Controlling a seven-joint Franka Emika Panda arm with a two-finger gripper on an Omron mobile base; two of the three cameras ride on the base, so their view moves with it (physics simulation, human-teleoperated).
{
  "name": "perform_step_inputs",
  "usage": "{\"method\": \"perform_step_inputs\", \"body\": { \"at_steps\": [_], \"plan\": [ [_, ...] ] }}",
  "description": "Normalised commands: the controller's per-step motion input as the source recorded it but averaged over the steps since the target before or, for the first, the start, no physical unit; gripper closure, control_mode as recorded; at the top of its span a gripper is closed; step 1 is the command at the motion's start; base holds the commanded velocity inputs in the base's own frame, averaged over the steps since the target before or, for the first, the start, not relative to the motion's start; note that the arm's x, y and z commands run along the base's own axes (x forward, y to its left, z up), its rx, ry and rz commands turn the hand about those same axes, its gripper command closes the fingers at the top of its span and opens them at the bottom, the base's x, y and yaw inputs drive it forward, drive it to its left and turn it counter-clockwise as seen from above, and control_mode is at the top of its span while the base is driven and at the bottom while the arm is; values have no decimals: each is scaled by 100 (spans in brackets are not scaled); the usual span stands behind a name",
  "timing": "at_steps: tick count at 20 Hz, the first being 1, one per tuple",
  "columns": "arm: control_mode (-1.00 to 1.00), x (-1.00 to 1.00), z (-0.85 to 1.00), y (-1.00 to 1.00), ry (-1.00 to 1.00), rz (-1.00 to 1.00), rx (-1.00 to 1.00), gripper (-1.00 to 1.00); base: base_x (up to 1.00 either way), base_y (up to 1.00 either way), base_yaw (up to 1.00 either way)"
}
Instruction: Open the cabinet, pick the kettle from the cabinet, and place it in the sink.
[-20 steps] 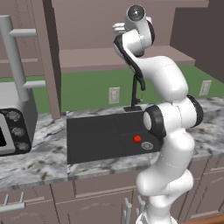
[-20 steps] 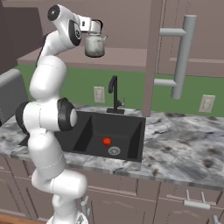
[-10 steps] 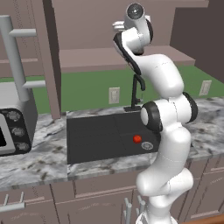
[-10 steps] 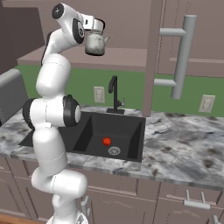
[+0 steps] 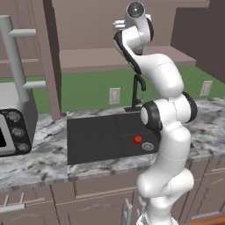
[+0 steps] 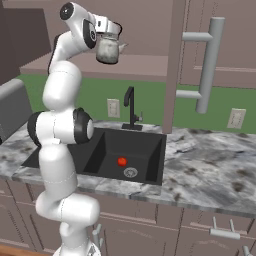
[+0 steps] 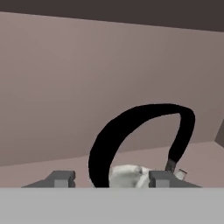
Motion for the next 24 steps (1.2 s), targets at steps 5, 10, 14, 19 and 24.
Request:
{"method": "perform_step_inputs", "body": {
  "at_steps": [5, 10, 14, 19, 24],
  "plan": [
    [-100, 1, -4, -1, 0, 0, 2, 100, 0, 0, 0],
    [-100, 0, -3, -3, 0, 0, 5, 100, 0, 0, 0],
    [-100, -8, 0, 0, 0, 0, 8, 100, 0, 0, 0],
    [-100, -30, 0, 2, -1, 0, 9, 100, 0, 0, 0],
    [-100, -44, -1, 4, -3, 0, 7, 100, 0, 0, 0]
  ]
}}
